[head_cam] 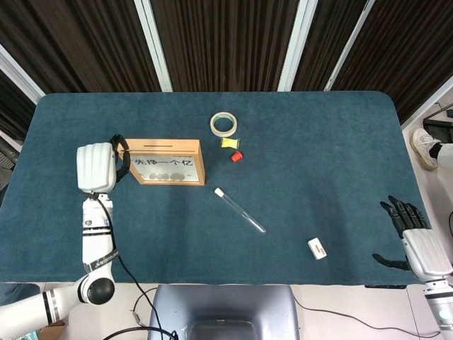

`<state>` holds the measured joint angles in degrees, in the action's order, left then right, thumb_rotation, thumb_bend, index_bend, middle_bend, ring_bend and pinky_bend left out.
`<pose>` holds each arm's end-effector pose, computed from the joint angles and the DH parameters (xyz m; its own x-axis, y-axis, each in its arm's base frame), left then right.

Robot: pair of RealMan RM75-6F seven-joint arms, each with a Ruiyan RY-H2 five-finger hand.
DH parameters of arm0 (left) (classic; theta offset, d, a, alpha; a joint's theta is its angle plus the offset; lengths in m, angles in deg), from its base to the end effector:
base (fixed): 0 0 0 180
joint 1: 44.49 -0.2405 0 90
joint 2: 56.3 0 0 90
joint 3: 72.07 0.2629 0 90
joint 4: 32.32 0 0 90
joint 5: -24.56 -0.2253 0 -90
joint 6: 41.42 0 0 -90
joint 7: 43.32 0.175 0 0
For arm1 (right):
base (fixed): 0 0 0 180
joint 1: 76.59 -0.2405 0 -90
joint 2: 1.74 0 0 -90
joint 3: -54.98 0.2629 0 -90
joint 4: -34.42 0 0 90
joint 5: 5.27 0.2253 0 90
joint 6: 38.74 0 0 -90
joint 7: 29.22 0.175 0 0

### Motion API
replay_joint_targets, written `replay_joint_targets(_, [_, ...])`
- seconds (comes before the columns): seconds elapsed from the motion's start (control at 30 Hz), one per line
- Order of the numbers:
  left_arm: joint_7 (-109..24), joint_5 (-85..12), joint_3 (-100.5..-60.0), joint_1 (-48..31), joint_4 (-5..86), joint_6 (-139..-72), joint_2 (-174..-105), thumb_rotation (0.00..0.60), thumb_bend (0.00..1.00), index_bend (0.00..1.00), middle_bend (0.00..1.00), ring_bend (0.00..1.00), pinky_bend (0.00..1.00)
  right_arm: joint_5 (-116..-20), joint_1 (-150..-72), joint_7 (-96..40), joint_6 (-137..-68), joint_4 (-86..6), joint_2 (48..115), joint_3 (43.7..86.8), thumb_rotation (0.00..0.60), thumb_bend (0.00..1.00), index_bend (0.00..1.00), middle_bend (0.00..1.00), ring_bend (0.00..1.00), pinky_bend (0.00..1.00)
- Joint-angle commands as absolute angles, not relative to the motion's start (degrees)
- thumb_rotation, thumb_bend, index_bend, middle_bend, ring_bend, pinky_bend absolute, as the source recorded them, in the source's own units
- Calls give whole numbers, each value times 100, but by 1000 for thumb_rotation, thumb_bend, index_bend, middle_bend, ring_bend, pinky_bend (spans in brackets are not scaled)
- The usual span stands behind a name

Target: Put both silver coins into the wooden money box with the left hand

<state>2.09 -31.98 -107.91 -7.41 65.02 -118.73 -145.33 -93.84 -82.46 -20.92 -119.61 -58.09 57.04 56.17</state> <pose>-0.0930 0.4158 0.1076 0.3373 -0.2715 0.9014 0.9362 -0.0041 -0.3515 -0.3283 -0.2126 0.1600 0.3527 -0.0976 0.9306 -0.9356 -0.0522 0.3491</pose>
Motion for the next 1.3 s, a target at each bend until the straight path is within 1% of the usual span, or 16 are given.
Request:
replay_joint_targets(0.03, [436, -2532, -11076, -248, 6461, -11659, -14422, 600, 534, 638, 1000, 1000, 1000, -9368, -8242, -2041, -11973, -5801, 5684, 5627, 600, 137, 0, 0, 0, 0])
replay_joint_targets(0.27, [377, -2125, -10938, 153, 6062, -11567, -14473, 600, 544, 635, 1000, 1000, 1000, -9278, -8234, -1841, -11975, -5743, 5622, 5670, 600, 137, 0, 0, 0, 0])
replay_joint_targets(0.43, [297, -1958, -10783, 309, 5850, -11564, -14526, 600, 544, 635, 1000, 1000, 1000, -9292, -8229, -1827, -11974, -5745, 5609, 5658, 600, 137, 0, 0, 0, 0])
replay_joint_targets(0.63, [118, -1750, -10696, 480, 5654, -11510, -14568, 600, 545, 635, 1000, 1000, 1000, -9305, -8234, -1892, -11959, -5757, 5626, 5645, 600, 137, 0, 0, 0, 0])
replay_joint_targets(0.93, [-80, -1550, -10465, 626, 5401, -11357, -14558, 600, 544, 634, 1000, 1000, 1000, -9301, -8257, -1952, -11915, -5762, 5643, 5640, 600, 137, 0, 0, 0, 0])
replay_joint_targets(1.3, [-436, -1414, -10345, 770, 5093, -11227, -14600, 600, 530, 624, 1000, 1000, 1000, -9306, -8283, -2012, -11858, -5763, 5646, 5621, 600, 137, 0, 0, 0, 0])
